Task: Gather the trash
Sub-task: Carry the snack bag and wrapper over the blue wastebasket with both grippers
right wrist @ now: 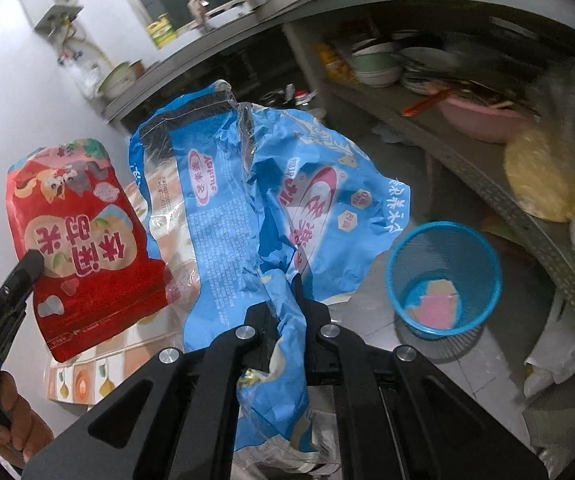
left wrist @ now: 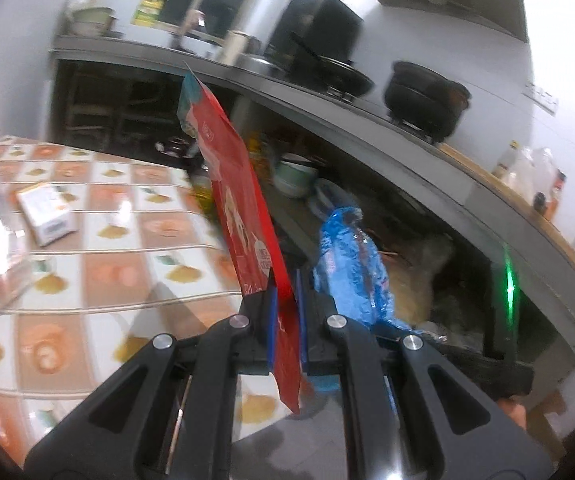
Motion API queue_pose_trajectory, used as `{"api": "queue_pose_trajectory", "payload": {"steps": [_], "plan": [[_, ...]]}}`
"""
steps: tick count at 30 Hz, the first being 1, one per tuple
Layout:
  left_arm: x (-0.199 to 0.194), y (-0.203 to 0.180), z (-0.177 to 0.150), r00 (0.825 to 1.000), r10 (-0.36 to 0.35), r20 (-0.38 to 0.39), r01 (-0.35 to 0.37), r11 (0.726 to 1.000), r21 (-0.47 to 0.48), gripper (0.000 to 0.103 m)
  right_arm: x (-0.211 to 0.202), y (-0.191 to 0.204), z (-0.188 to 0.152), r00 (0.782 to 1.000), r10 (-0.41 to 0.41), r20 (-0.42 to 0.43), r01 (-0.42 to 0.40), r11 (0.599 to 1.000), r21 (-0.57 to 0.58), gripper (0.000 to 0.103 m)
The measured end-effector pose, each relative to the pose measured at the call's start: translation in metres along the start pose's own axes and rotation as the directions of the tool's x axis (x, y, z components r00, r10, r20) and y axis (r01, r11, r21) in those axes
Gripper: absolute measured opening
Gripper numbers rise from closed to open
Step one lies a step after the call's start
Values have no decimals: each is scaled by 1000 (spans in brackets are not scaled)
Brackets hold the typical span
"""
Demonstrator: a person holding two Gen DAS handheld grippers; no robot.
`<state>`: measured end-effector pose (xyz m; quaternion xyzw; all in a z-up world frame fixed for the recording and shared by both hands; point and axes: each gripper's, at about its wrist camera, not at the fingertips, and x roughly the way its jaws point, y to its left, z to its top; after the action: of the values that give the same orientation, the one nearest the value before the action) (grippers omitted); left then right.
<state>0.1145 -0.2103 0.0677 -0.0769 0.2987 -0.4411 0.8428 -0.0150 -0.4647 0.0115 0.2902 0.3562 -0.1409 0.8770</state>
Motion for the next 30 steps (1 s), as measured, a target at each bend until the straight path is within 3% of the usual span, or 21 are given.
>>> {"api": "queue_pose_trajectory", "payload": {"steps": [4, 8, 14, 21, 25, 27, 28, 30], "plan": [[28, -22, 5, 996, -61, -61, 62, 998, 18, 7, -5, -29, 0, 999, -50, 14, 49, 998, 48, 4], [67, -43, 6, 981, -117, -156, 125, 991, 39, 7, -5, -61, -3, 994, -105, 17, 102, 989, 105, 4], [129, -74, 0, 944, -152, -292, 185, 979, 87, 6, 5, -111, -11, 985, -173, -10, 171, 967, 189, 4], [213, -95, -8, 896, -150, -418, 206, 974, 91, 3, 51, -167, -14, 965, -245, -97, 262, 930, 257, 4], [268, -96, -19, 848, -137, -512, 191, 980, 55, 3, 92, -197, -10, 948, -274, -163, 310, 911, 271, 4], [300, -94, -28, 814, -127, -567, 177, 984, 34, 2, 112, -208, -5, 940, -284, -188, 328, 905, 272, 4], [319, -92, -34, 785, -129, -606, 172, 985, 13, 2, 121, -212, -4, 936, -289, -201, 336, 903, 268, 4], [344, -87, -44, 752, -125, -647, 152, 988, -15, 1, 143, -222, -1, 926, -298, -230, 354, 896, 267, 4]]}}
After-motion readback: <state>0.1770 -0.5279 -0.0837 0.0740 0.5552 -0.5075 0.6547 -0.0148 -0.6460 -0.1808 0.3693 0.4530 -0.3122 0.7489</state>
